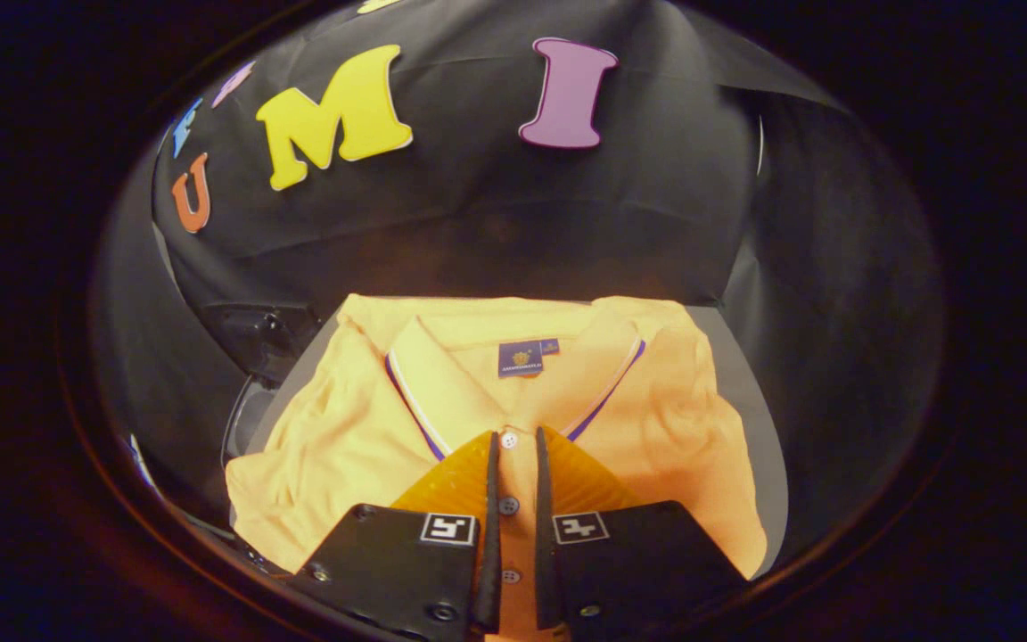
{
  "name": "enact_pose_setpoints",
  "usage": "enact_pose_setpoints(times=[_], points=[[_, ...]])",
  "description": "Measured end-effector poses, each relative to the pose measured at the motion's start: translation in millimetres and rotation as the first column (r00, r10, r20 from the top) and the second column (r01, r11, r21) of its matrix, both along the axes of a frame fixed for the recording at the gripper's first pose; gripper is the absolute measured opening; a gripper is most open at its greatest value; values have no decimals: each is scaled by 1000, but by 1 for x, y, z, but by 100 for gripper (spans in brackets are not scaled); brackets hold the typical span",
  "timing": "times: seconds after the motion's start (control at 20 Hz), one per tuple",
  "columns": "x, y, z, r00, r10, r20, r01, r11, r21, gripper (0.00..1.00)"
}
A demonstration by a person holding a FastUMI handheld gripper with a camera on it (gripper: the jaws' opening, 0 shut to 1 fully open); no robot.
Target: Put the clothes into the washing machine and then close the washing machine lid.
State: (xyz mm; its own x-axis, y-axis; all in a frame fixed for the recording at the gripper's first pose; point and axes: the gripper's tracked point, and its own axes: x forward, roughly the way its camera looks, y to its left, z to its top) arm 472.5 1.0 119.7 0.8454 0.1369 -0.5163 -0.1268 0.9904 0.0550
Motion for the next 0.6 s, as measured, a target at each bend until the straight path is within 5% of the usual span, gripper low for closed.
enact_pose_setpoints(times=[0.15, 0.6], points=[[-2, 6, 4, 999, -16, 35, 14, 999, 39, 8], [-19, 11, 58, 987, -64, 145, 41, 987, 154, 7]])
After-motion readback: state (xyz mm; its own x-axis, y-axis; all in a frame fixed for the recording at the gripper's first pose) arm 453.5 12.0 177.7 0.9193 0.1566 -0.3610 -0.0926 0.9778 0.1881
